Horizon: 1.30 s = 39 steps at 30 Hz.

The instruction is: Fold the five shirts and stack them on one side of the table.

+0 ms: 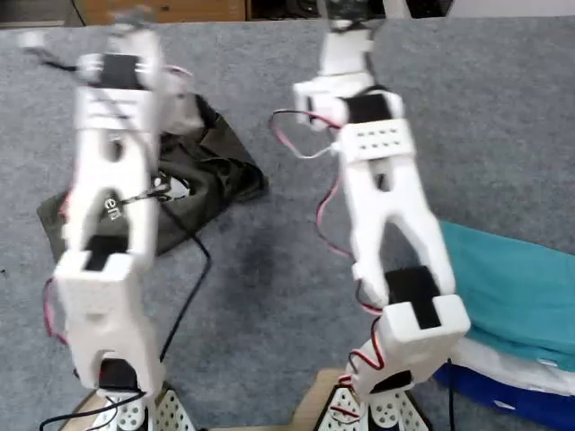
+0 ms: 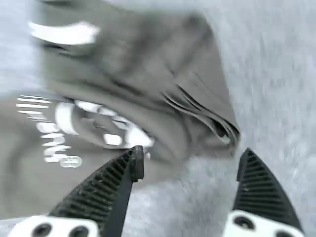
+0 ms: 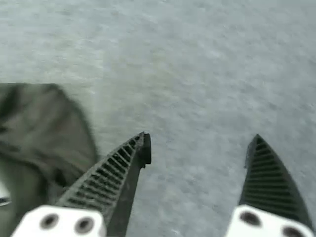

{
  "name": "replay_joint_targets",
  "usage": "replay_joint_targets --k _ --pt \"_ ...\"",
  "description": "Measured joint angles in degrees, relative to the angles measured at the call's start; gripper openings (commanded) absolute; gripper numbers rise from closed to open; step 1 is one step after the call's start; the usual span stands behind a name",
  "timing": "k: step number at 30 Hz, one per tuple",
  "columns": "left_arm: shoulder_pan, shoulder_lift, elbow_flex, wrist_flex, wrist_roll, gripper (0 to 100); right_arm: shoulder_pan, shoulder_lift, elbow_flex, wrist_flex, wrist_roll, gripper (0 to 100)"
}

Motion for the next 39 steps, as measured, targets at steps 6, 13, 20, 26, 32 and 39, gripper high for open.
replay_joint_targets --k 6,13,20,26,32,39 --pt "-17.49 -9.85 5.19 0.00 -3.25 31 -12.22 5.54 -7.03 0.00 0.35 30.3" --pt "-36.40 -19.43 20.92 0.00 -8.88 31 -22.51 24.35 -22.24 1.49 2.55 30.3" --pt "-42.81 -25.14 36.57 0.00 -13.36 31 -23.56 48.26 -47.03 13.19 2.64 18.2" --pt "-42.81 -29.63 47.30 -6.33 -13.54 31 -22.68 63.12 -71.47 24.70 3.34 1.6" --pt "-41.76 -35.52 62.15 -18.81 -13.45 31 -15.47 67.60 -82.29 32.00 4.66 0.5" --pt "-32.35 -42.81 78.95 -30.24 -13.01 31 -1.85 67.69 -83.43 35.08 0.18 0.5"
